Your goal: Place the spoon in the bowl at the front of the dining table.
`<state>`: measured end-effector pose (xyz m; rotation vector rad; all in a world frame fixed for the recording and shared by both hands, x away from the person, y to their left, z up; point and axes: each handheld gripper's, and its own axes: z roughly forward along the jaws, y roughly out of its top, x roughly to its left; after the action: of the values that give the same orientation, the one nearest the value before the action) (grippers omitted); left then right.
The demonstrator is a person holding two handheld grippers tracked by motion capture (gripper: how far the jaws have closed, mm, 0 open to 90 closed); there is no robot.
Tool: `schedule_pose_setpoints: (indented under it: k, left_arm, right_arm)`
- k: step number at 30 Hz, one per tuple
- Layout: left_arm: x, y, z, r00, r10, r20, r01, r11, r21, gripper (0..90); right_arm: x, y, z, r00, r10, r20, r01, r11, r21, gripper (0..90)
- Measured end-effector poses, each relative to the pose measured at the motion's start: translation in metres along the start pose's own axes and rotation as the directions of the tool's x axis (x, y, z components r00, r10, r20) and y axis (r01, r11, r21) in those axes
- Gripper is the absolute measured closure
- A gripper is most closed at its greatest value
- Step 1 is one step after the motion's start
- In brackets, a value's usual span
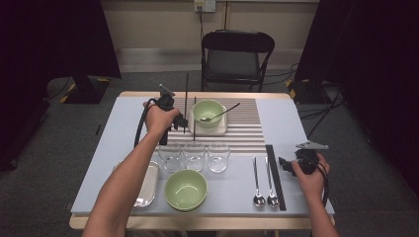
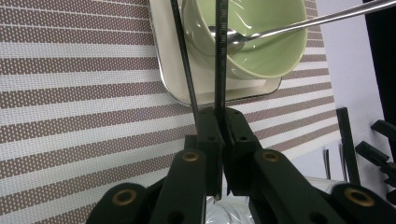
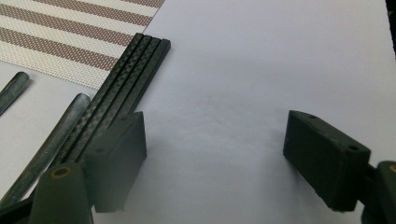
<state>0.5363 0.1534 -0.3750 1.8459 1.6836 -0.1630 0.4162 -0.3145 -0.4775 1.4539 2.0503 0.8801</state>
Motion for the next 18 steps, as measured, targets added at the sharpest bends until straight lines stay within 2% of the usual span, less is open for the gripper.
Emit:
schedule_pose_setpoints:
  k: [2, 5, 9, 11, 12, 18]
  left_arm:
    - [-0.0008, 0.0002, 0.0014, 0.9999, -0.016, 0.004, 0.016, 0.9999, -0.003, 86.8]
    - [0.0000, 0.0006, 0.0022, 1.0000, -0.004, -0.003, 0.004, 1.0000, 0.004, 86.8]
    - [0.0002, 0.0013, 0.0060, 0.9998, -0.017, -0.003, 0.017, 0.9998, 0.003, 86.7]
    - [0.0004, 0.0015, 0.0066, 0.9998, -0.017, -0.005, 0.017, 0.9998, 0.003, 86.7]
    - [0.0020, 0.0020, 0.0071, 1.0000, -0.004, -0.005, 0.004, 1.0000, 0.008, 86.7]
    - [0.0021, 0.0023, 0.0093, 0.9999, -0.012, -0.012, 0.012, 0.9998, 0.013, 86.7]
  right_arm:
    - [-0.0001, 0.0000, 0.0001, 1.0000, -0.001, 0.000, 0.001, 1.000, 0.000, 20.3]
    - [-0.0001, 0.0000, 0.0001, 1.0000, -0.001, 0.000, 0.001, 1.000, -0.001, 20.3]
    - [0.0000, 0.0000, 0.0001, 1.0000, -0.001, 0.000, 0.001, 1.000, -0.001, 20.3]
    - [0.0000, 0.0000, 0.0001, 1.0000, 0.000, 0.001, 0.000, 1.000, -0.001, 20.3]
    - [0.0000, 0.0000, 0.0000, 1.0000, 0.000, 0.000, 0.000, 1.000, 0.000, 20.3]
    - [-0.0002, -0.0001, 0.0000, 1.0000, -0.003, 0.000, 0.003, 1.000, 0.000, 20.2]
